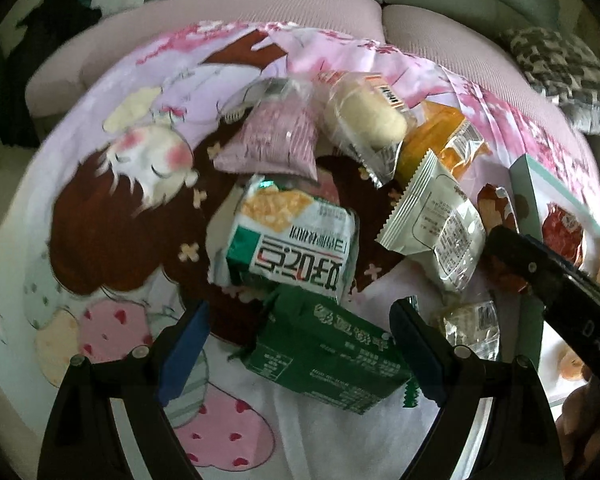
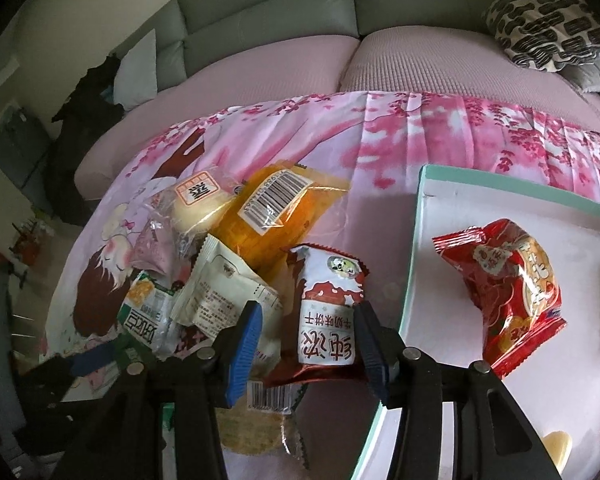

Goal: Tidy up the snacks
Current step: 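Grasp the green box with the left tool while the right tool grasps the red-white biscuit pack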

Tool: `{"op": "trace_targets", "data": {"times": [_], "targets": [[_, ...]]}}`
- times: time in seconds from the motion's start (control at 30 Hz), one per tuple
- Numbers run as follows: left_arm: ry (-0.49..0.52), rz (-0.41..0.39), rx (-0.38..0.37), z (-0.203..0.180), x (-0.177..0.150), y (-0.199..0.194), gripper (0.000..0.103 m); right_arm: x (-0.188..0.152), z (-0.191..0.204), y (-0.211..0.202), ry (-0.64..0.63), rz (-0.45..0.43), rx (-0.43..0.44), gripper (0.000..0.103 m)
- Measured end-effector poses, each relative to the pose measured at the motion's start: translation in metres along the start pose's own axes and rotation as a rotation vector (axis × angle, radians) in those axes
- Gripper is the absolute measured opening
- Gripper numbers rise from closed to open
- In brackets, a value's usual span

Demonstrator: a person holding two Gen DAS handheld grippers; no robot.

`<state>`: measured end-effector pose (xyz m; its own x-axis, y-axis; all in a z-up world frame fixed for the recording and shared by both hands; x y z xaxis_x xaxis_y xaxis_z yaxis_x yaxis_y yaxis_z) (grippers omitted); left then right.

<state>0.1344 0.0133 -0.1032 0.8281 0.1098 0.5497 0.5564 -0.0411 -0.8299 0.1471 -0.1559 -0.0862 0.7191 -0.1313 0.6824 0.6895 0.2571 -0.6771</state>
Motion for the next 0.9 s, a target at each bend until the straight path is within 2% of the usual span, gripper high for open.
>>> {"op": "trace_targets", "data": {"times": [0.1,0.17,0.2,0.53,0.77,0.9], "targets": [[-0.038,0.000,-0.019,0.005,-0.003,0.000,0.091,0.000,0.001,-0.002,0.006,0.000,0.014,0.052],[-0.049,-0.001,-0.031,0.007,-0.004,-0.001,0.080,0.000,0.002,-0.002,0.008,0.000,0.018,0.052],[-0.055,0.001,-0.037,0.007,-0.005,-0.001,0.072,-0.001,0.002,-0.002,0.006,0.002,0.016,0.052],[-0.046,-0.004,-0.055,0.013,-0.012,-0.006,0.071,-0.004,0.005,-0.004,0.010,0.022,0.038,0.052],[-0.092,0.003,0.038,0.044,-0.013,-0.010,0.072,-0.006,0.016,-0.007,0.009,0.039,0.123,0.052],[-0.115,0.001,0.055,0.055,-0.014,-0.014,0.072,-0.005,0.011,-0.006,0.038,0.031,0.103,0.051]]}}
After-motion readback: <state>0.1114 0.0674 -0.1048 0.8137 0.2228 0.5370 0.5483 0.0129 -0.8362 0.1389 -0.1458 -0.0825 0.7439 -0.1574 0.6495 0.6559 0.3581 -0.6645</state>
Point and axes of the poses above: each gripper's, at about its wrist camera, not at the fingertips, and y roughly the way its jaws point, z to its left, x to its top, the point moved 3 cm from there along y, roughly the way its jaws point, and after that the axes turned 11 degrees about -z, right-handed, at the moved point
